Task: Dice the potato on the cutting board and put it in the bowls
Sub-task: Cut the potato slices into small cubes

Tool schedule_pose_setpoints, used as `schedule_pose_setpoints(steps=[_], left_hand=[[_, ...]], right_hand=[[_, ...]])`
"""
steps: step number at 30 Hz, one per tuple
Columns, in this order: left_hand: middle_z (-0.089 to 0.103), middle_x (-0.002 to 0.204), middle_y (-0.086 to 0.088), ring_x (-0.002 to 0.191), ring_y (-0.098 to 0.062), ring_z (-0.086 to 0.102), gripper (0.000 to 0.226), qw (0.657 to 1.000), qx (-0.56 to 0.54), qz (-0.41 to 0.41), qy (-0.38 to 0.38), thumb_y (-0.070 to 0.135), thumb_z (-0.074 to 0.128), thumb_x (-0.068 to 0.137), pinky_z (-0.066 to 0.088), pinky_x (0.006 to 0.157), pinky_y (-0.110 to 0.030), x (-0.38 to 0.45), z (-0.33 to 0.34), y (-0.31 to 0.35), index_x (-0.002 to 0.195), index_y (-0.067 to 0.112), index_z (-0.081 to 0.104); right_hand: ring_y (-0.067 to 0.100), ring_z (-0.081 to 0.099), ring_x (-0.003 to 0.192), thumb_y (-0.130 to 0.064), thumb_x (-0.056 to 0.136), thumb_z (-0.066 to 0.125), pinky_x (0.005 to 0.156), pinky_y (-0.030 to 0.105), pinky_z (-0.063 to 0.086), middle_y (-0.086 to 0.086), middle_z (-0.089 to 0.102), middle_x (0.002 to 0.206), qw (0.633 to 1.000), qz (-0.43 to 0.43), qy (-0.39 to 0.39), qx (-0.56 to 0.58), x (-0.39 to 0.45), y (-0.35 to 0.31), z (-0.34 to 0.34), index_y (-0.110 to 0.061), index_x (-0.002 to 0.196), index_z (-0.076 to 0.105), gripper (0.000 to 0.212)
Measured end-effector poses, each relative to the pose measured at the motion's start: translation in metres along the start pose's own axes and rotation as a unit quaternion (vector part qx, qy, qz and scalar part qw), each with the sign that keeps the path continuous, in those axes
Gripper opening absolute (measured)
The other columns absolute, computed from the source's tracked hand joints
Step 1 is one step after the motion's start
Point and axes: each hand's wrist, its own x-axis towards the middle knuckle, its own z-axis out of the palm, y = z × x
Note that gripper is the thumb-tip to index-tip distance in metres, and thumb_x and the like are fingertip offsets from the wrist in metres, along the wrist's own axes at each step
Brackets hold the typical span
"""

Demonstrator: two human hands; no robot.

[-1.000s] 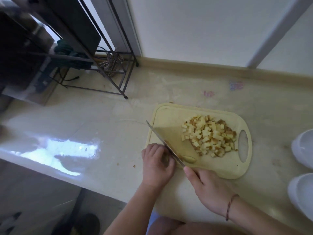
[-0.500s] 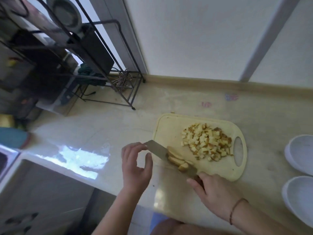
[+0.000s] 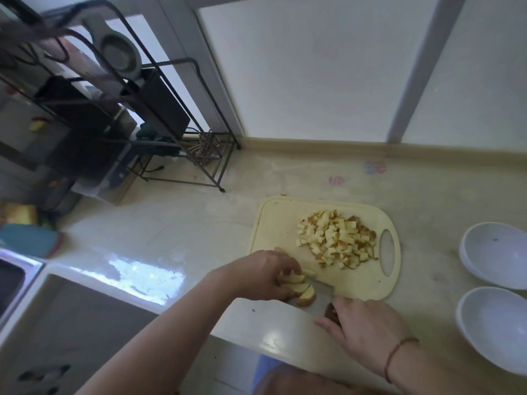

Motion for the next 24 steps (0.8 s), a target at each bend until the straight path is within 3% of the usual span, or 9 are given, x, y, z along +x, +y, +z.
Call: schedule_pose_setpoints(steps=[2, 4, 6, 10, 13, 15, 17, 20, 24], left_hand=[[0.061, 0.115, 0.0, 0.096, -0.018, 0.06, 0.048, 1.0, 0.017, -0.001, -0.019, 0.038, 0.068, 0.088, 0.055, 0.084, -0.039, 0.002, 0.003, 0.002, 0.131, 0.023, 0.055], [0.061, 0.113, -0.002, 0.093, -0.02, 0.058, 0.05, 0.998, 0.049, 0.015, -0.027, 0.036, 0.068, 0.086, 0.054, 0.082, -0.038, 0.005, 0.006, 0.006, 0.131, 0.02, 0.054], [0.06, 0.108, -0.002, 0.087, -0.019, 0.053, 0.047, 0.997, 0.067, 0.04, -0.016, 0.035, 0.067, 0.087, 0.05, 0.077, -0.033, 0.007, 0.006, 0.009, 0.129, 0.019, 0.055], [0.061, 0.092, -0.006, 0.075, -0.025, 0.055, 0.033, 0.988, 0.103, 0.113, 0.023, 0.028, 0.059, 0.091, 0.05, 0.071, -0.036, 0.01, 0.003, 0.008, 0.121, 0.014, 0.061], [0.063, 0.087, -0.008, 0.073, -0.03, 0.058, 0.028, 0.974, 0.156, 0.157, 0.038, 0.022, 0.056, 0.093, 0.051, 0.072, -0.04, 0.013, 0.007, 0.004, 0.117, 0.009, 0.061], [0.064, 0.085, -0.009, 0.071, -0.029, 0.058, 0.023, 0.97, 0.16, 0.176, 0.039, 0.019, 0.057, 0.093, 0.052, 0.069, -0.042, 0.013, 0.009, 0.004, 0.112, 0.008, 0.062], [0.065, 0.087, -0.009, 0.074, -0.028, 0.059, 0.022, 0.972, 0.149, 0.182, 0.027, 0.018, 0.057, 0.094, 0.053, 0.07, -0.043, 0.012, 0.01, 0.005, 0.113, 0.008, 0.062], [0.067, 0.097, -0.009, 0.082, -0.028, 0.062, 0.038, 0.98, 0.137, 0.146, -0.002, 0.017, 0.06, 0.091, 0.054, 0.076, -0.041, 0.012, 0.01, 0.006, 0.128, 0.011, 0.057], [0.064, 0.111, -0.007, 0.093, -0.025, 0.061, 0.057, 0.991, 0.1, 0.071, -0.047, 0.021, 0.063, 0.087, 0.054, 0.081, -0.037, 0.015, 0.006, 0.009, 0.141, 0.015, 0.047]], right_hand=[[0.021, 0.069, 0.103, -0.084, 0.049, -0.037, 0.069, 0.034, 0.037, -0.001, 0.071, 0.112, 1.0, 0.005, 0.019, 0.004, 0.001, 0.004, 0.005, -0.026, 0.116, 0.054, 0.126], [0.021, 0.069, 0.104, -0.079, 0.033, -0.049, 0.069, 0.035, 0.037, -0.001, 0.07, 0.113, 1.0, 0.016, 0.018, 0.005, 0.002, 0.006, 0.011, -0.027, 0.115, 0.053, 0.141], [0.022, 0.068, 0.106, -0.082, 0.042, -0.04, 0.071, 0.037, 0.037, 0.0, 0.07, 0.115, 1.0, 0.015, 0.009, 0.011, 0.001, 0.006, 0.014, -0.026, 0.116, 0.053, 0.131], [0.023, 0.067, 0.108, -0.078, 0.088, 0.004, 0.072, 0.037, 0.037, 0.002, 0.07, 0.117, 1.0, 0.002, 0.008, 0.005, -0.003, 0.007, 0.005, -0.023, 0.118, 0.053, 0.079], [0.023, 0.067, 0.11, -0.071, 0.098, 0.021, 0.072, 0.036, 0.036, 0.002, 0.07, 0.119, 1.0, 0.008, -0.002, -0.012, -0.005, 0.006, 0.0, -0.024, 0.113, 0.052, 0.058], [0.024, 0.066, 0.111, -0.075, 0.095, 0.015, 0.073, 0.036, 0.035, 0.003, 0.069, 0.12, 1.0, 0.008, -0.006, -0.019, -0.003, 0.009, 0.003, -0.023, 0.114, 0.052, 0.066], [0.026, 0.066, 0.112, -0.081, 0.081, 0.0, 0.074, 0.037, 0.035, 0.004, 0.069, 0.121, 0.999, 0.003, -0.025, -0.029, -0.002, 0.009, 0.006, -0.021, 0.12, 0.052, 0.088], [0.03, 0.067, 0.112, -0.083, 0.071, -0.009, 0.075, 0.039, 0.034, 0.006, 0.07, 0.122, 0.999, 0.008, -0.05, -0.016, -0.002, 0.005, 0.006, -0.02, 0.126, 0.049, 0.102], [0.032, 0.067, 0.11, -0.082, 0.08, 0.001, 0.074, 0.039, 0.035, 0.007, 0.07, 0.12, 0.999, 0.001, -0.045, -0.009, -0.001, 0.003, 0.007, -0.021, 0.127, 0.048, 0.09]])
